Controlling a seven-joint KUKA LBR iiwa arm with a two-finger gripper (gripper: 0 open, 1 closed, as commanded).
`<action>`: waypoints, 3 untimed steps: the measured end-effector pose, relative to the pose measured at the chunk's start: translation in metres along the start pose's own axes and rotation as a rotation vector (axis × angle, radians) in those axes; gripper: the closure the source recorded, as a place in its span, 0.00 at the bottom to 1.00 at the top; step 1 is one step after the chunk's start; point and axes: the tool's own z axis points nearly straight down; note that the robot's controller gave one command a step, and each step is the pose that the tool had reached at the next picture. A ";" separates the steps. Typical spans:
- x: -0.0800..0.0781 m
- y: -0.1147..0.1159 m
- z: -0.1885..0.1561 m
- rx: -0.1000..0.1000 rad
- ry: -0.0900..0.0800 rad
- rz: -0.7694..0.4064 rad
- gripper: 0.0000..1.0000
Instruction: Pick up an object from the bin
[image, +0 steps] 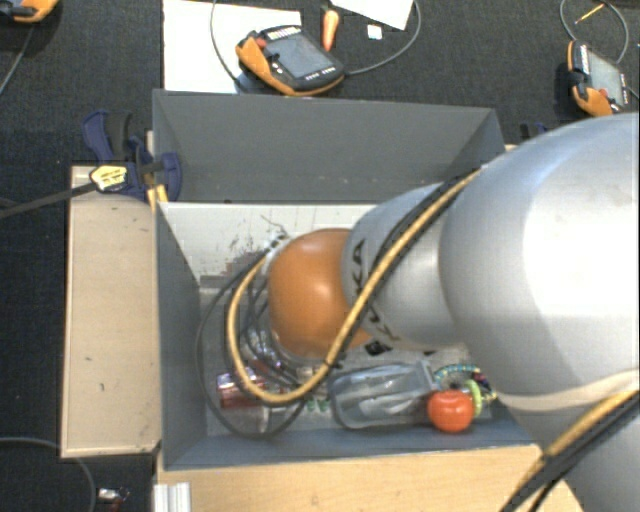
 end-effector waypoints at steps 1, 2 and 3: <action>0.001 0.034 -0.056 -0.003 -0.021 0.214 0.00; 0.006 0.033 -0.032 0.000 -0.004 0.023 0.00; 0.010 0.015 -0.002 -0.004 -0.020 0.309 0.00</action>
Offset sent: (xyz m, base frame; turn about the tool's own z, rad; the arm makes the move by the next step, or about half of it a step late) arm -0.0104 0.0324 0.0318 0.0214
